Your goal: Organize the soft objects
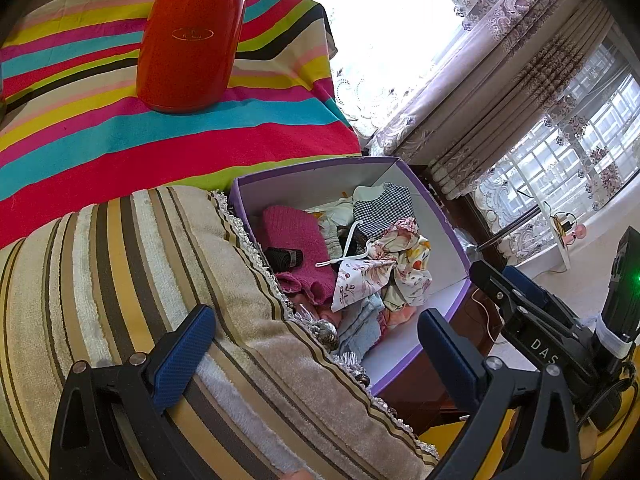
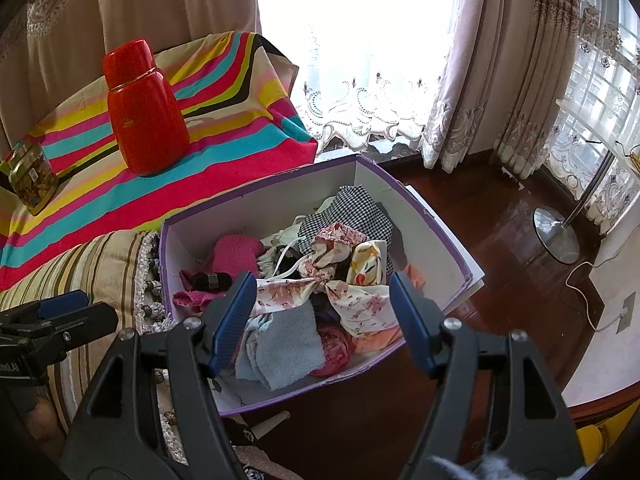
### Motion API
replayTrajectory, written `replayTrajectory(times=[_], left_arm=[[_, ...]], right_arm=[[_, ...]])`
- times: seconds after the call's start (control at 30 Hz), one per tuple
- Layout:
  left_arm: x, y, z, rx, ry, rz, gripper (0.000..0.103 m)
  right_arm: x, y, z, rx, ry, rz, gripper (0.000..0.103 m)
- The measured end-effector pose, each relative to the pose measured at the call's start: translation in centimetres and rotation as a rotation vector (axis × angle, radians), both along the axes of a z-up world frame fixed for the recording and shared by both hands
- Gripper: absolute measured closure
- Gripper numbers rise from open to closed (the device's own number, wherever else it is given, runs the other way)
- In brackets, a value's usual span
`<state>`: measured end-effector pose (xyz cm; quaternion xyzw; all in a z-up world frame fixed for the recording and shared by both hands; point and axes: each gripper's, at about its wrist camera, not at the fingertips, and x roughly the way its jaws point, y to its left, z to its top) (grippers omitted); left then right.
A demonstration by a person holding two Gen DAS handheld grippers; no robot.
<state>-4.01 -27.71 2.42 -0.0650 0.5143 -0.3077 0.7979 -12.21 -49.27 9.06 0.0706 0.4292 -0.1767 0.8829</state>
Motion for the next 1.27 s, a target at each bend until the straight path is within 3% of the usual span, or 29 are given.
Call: replayTrajectory(times=[1.27], left_arm=[[0.02,-0.54,-0.23,0.011,-0.012,-0.003,0.000]], right_arm=[[-0.17,0.08,-0.73,0.014,0.017,-0.003,0.031]])
